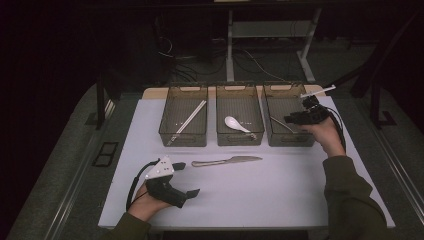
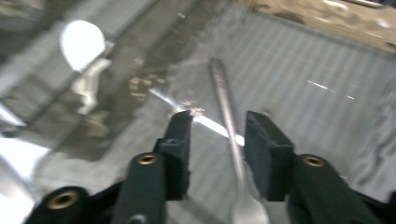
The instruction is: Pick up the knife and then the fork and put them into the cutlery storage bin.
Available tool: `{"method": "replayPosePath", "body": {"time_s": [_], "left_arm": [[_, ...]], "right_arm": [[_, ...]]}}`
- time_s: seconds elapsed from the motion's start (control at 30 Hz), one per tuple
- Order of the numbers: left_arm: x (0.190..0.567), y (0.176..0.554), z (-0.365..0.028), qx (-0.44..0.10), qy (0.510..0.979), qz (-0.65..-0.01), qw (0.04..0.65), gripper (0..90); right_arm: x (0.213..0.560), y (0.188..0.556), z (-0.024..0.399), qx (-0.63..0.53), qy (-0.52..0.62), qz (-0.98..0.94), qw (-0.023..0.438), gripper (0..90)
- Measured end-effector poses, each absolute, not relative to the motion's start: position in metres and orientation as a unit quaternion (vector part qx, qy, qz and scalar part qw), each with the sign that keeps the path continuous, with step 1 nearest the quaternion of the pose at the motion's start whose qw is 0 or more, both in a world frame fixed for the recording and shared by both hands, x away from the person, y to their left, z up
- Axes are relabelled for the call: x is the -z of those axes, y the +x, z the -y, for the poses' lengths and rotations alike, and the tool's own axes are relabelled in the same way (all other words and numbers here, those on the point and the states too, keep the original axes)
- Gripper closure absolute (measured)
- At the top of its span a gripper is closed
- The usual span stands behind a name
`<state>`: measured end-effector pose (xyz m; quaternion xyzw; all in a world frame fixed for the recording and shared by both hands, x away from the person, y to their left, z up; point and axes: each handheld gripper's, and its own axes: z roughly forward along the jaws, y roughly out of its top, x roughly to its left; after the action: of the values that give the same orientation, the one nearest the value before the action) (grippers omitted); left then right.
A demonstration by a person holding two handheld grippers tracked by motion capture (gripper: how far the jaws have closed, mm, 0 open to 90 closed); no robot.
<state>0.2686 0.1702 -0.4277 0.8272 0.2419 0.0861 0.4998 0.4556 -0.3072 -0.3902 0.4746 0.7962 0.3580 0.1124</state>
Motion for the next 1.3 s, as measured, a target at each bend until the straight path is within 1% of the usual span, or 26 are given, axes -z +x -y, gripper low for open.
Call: {"method": "replayPosePath", "body": {"time_s": [0.07,0.13,0.23,0.37,0.47,0.5,0.97,1.3], "left_arm": [[0.427,0.269,-0.17,-0.086,0.827,-0.243,0.5,0.0],[0.427,0.269,-0.171,-0.087,0.827,-0.243,0.5,0.0],[0.427,0.268,-0.17,-0.087,0.827,-0.242,0.5,0.0],[0.427,0.268,-0.17,-0.087,0.828,-0.242,0.499,0.0],[0.427,0.268,-0.171,-0.088,0.826,-0.243,0.5,0.0],[0.427,0.268,-0.171,-0.088,0.826,-0.244,0.501,0.0],[0.425,0.268,-0.171,-0.091,0.827,-0.241,0.5,0.0],[0.426,0.267,-0.17,-0.089,0.827,-0.24,0.5,0.0]], "right_arm": [[0.386,0.451,0.307,-0.367,0.468,-0.796,0.117,53.1],[0.382,0.447,0.307,-0.383,0.46,-0.793,0.116,53.5],[0.374,0.437,0.304,-0.4,0.441,-0.795,0.116,60.9],[0.365,0.424,0.298,-0.419,0.415,-0.8,0.111,76.2],[0.36,0.413,0.292,-0.434,0.394,-0.804,0.098,87.7],[0.359,0.41,0.289,-0.436,0.386,-0.808,0.096,89.3],[0.36,0.384,0.237,-0.427,0.308,-0.847,0.077,89.5],[0.373,0.377,0.201,-0.418,0.269,-0.865,0.063,89.6]]}}
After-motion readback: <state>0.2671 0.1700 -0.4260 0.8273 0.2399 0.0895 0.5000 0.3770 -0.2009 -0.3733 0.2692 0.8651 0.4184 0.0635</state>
